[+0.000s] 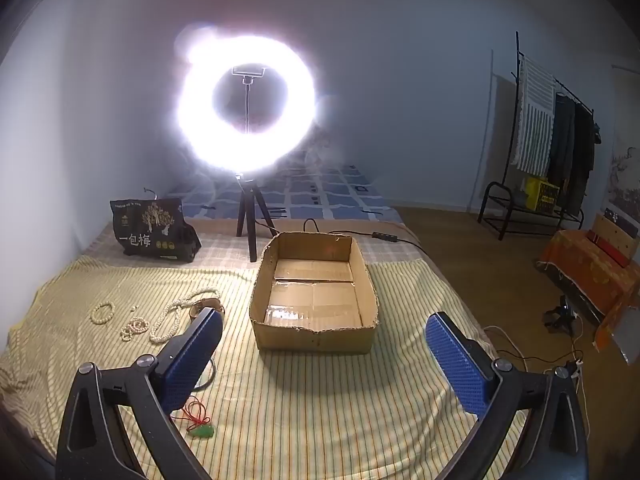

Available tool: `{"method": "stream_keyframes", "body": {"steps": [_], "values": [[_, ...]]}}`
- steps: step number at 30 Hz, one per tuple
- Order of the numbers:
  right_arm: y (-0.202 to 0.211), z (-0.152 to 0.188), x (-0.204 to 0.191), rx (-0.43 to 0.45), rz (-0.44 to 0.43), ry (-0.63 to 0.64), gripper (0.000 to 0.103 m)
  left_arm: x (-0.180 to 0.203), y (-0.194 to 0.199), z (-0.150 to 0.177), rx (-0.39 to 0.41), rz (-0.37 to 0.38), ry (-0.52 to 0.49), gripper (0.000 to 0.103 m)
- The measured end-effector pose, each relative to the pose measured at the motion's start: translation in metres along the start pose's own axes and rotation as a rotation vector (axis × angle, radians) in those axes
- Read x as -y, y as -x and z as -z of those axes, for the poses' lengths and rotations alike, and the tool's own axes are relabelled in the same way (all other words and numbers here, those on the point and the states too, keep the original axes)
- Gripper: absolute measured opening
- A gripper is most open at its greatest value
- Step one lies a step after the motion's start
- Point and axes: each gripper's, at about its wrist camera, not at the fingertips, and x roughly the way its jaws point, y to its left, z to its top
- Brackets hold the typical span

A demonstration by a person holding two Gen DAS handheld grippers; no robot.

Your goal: Organize jewelry

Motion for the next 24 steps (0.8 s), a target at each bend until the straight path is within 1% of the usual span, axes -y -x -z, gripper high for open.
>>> {"method": "stream_keyframes", "body": {"steps": [8,15,24], "values": [[0.002,0.0,0.001,0.0,0.001,0.0,0.103,0.0,0.0,0.0,0.004,-0.002,0.005,0.1],[0.007,-0.002,0.002,0.007,0.0,0.0,0.103,0.0,0.009,-0.011,0.026,-0.007,0.0,0.1],[0.009,-0.001,-0.004,0.017,-0.004,0.012,0.103,-0.003,0.009,-0.008,0.04,-0.008,0.003,0.1]]}}
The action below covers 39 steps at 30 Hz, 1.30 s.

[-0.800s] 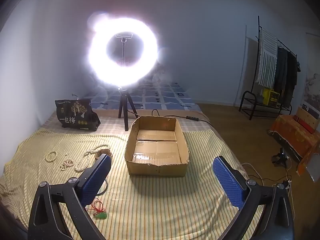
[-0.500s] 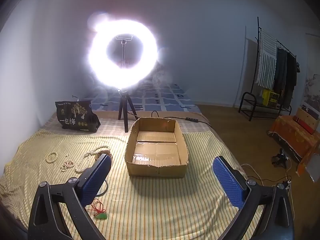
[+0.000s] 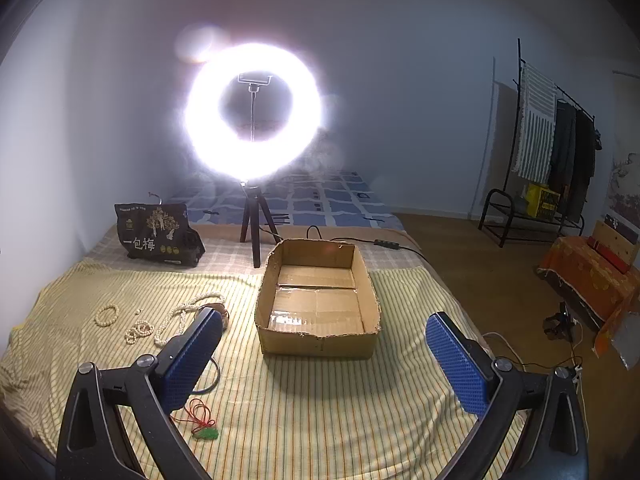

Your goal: Organize jewelry

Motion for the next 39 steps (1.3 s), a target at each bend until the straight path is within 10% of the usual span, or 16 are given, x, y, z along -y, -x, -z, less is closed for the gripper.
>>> {"method": "stream_keyframes", "body": {"steps": [39], "values": [[-0.0013,0.002,-0.0037,0.0,-0.016,0.008,0.103,-0.0021,0.0041,0.0002,0.01,0.001,0.004,0.1]]}}
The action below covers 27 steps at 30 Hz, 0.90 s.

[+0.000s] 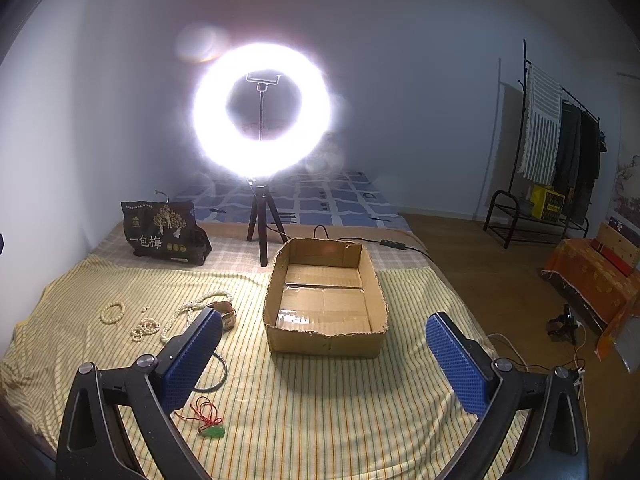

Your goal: Organize jewelry

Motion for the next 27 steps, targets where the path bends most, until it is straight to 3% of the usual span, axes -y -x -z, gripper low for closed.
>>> {"method": "stream_keyframes", "body": {"steps": [27], "values": [[-0.0045,0.0013,-0.005,-0.011,-0.008,0.0,0.103,0.0021,-0.0016,-0.0003,-0.007,-0.004,0.003,0.1]]}}
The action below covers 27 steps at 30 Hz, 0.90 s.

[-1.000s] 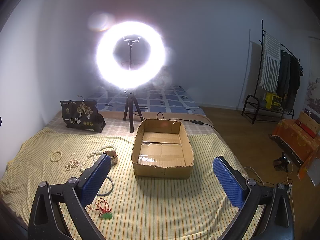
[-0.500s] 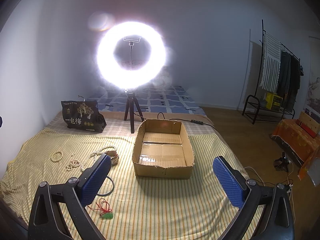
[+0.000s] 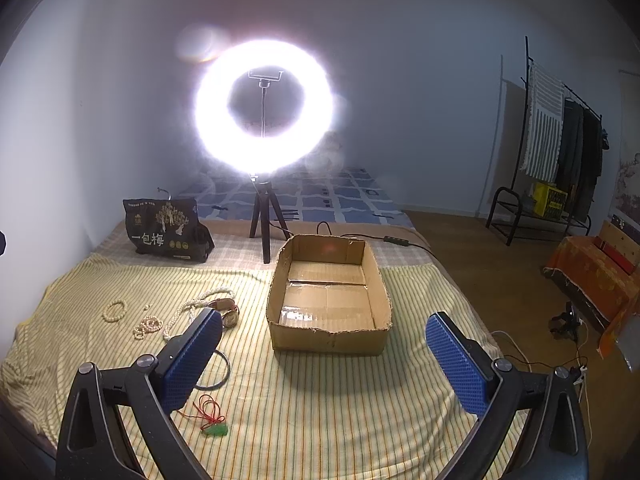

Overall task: Organize jewelry
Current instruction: 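Grasp the small tangled pearl strand with the left tool while the right grasps the green jade pendant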

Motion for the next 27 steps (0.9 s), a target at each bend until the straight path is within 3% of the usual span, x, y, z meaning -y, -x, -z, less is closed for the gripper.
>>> {"method": "stream_keyframes", "body": {"steps": [6,16,27], "values": [[-0.006,0.002,-0.001,-0.021,0.004,0.003,0.103,0.001,-0.007,0.001,-0.018,0.0,-0.005,0.1],[-0.019,0.011,-0.006,-0.076,-0.028,0.029,0.103,-0.019,-0.042,0.008,-0.118,-0.014,0.032,0.1],[-0.053,0.039,-0.022,-0.18,-0.191,0.061,0.103,-0.062,-0.117,0.033,-0.31,0.014,0.105,0.099]]}}
